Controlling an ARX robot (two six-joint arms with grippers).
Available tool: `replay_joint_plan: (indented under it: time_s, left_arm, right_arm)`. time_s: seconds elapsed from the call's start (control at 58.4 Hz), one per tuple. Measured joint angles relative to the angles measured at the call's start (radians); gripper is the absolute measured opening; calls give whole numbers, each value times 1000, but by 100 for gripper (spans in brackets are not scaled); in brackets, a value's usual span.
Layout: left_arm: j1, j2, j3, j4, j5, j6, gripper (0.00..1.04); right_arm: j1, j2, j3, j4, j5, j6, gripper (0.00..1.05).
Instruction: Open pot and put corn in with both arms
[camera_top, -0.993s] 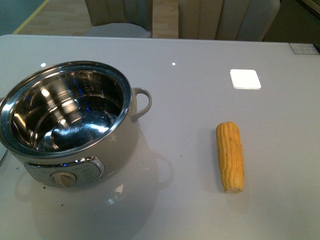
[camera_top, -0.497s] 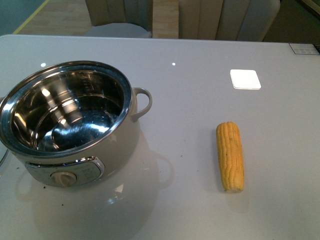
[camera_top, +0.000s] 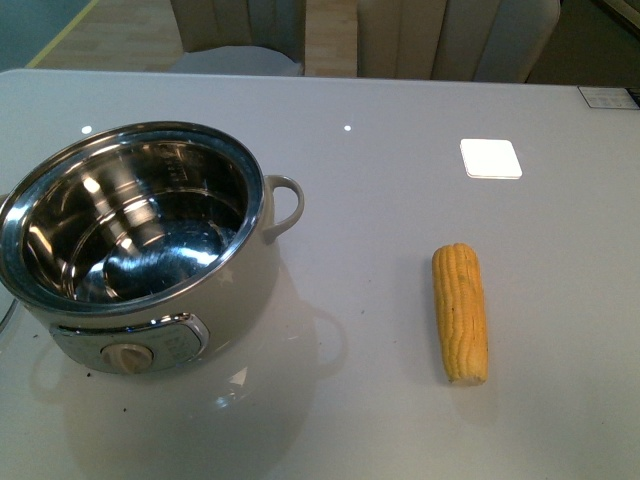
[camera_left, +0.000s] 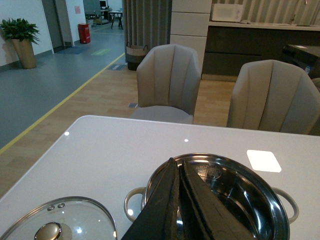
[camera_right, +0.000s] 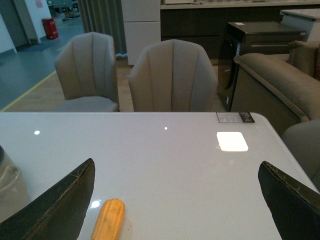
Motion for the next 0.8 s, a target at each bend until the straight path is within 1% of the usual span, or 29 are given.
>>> replay_joint_plan:
  time_s: [0.017, 0.034, 0.086, 0.12, 0.445, 0.479, 0.497, 0.548, 0.616, 0.668, 0.685, 0.805]
  left_arm:
    - [0, -13, 0, -13, 0, 0, 3]
    - [0, -51, 0, -69, 0, 0, 3]
    - [0, -122, 0, -153, 0, 0, 3]
    - [0, -149, 0, -168, 0, 0, 3]
    - [0, -174, 0, -178, 0, 0, 4]
    - [0, -174, 0, -179, 0, 0, 11]
    - [0, -174, 0, -179, 0, 0, 13]
    - [0, -174, 0, -179, 0, 0, 24]
    - [0, -174, 0, -179, 0, 0, 34]
    - [0, -174, 0, -179, 0, 0, 45]
    - [0, -174, 0, -179, 0, 0, 47]
    - [0, -174, 0, -179, 0, 0, 68]
  right_arm:
    - [0, 0, 0, 0, 0, 0, 96]
    - [0, 0, 0, 0, 0, 0, 96]
    - [0, 0, 0, 0, 0, 0, 96]
    - [0, 0, 0, 0, 0, 0, 96]
    - [0, 0, 0, 0, 0, 0, 96]
    - [0, 0, 0, 0, 0, 0, 96]
    - [0, 0, 0, 0, 0, 0, 96]
    - [0, 0, 0, 0, 0, 0, 96]
    - [0, 0, 0, 0, 0, 0, 96]
    - [0, 0, 0, 0, 0, 0, 96]
    - [0, 0, 0, 0, 0, 0, 96]
    - [0, 0, 0, 0, 0, 0, 96]
